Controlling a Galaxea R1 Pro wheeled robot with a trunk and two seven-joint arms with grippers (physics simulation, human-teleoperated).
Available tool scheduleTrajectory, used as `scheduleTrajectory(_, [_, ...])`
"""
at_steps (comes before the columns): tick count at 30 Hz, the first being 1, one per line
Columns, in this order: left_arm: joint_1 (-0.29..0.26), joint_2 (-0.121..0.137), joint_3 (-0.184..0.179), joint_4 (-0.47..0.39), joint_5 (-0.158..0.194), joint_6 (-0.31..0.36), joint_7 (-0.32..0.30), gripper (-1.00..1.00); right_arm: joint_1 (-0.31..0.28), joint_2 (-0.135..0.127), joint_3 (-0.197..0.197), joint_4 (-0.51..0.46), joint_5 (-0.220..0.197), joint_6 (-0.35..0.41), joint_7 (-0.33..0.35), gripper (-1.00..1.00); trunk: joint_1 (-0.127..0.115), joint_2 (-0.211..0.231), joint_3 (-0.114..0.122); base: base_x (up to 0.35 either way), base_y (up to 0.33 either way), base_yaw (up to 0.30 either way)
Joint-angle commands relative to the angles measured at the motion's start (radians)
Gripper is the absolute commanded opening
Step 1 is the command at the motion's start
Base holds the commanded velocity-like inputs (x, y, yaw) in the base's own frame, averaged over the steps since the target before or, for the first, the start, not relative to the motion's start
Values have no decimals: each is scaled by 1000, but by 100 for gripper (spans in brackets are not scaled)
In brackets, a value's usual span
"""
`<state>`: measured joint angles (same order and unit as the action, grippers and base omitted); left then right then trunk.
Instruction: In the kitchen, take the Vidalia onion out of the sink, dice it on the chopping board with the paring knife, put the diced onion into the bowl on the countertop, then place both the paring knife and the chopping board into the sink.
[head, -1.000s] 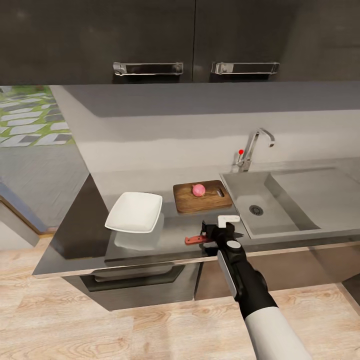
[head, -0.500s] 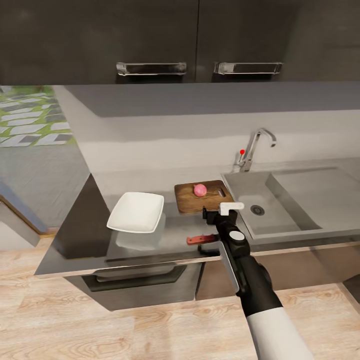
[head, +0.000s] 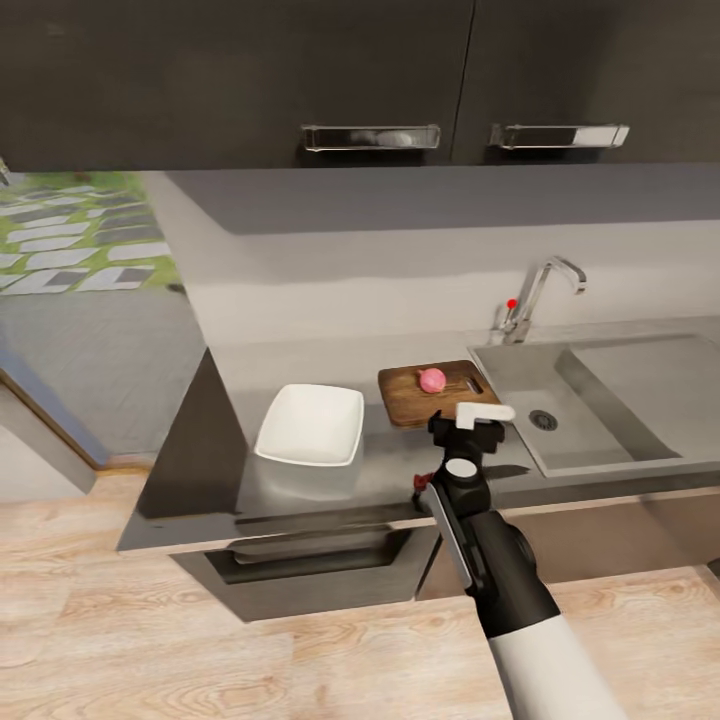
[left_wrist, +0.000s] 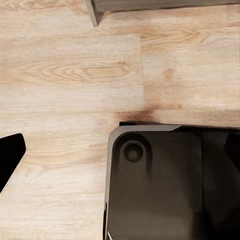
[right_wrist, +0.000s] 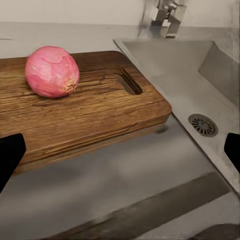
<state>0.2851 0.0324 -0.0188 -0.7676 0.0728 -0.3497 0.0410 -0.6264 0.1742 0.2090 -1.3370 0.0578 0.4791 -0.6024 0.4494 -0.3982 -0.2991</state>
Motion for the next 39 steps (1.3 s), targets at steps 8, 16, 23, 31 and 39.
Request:
scheduleTrajectory(8, [0,0,-3,-2,7,-2,2,100,-1,0,18,1,2,14,-72,100,1,-2,-2,0,241,0])
scheduleTrajectory(16, [0,0,-3,-3,7,-2,2,100,-1,0,16,9,-79,45,-151,100,1,-2,-2,0,38,0])
scheduleTrajectory(23, [0,0,-4,-2,7,-2,2,100,-1,0,16,15,-195,46,-289,100,1,-2,-2,0,2,0])
scheduleTrajectory(31, [0,0,-4,-2,7,-2,2,100,-1,0,17,16,-227,44,-320,100,1,-2,-2,0,0,0])
scheduleTrajectory(39, [0,0,-4,-1,7,-2,2,100,0,0,17,38,-234,43,-322,100,1,-2,-2,-37,12,0])
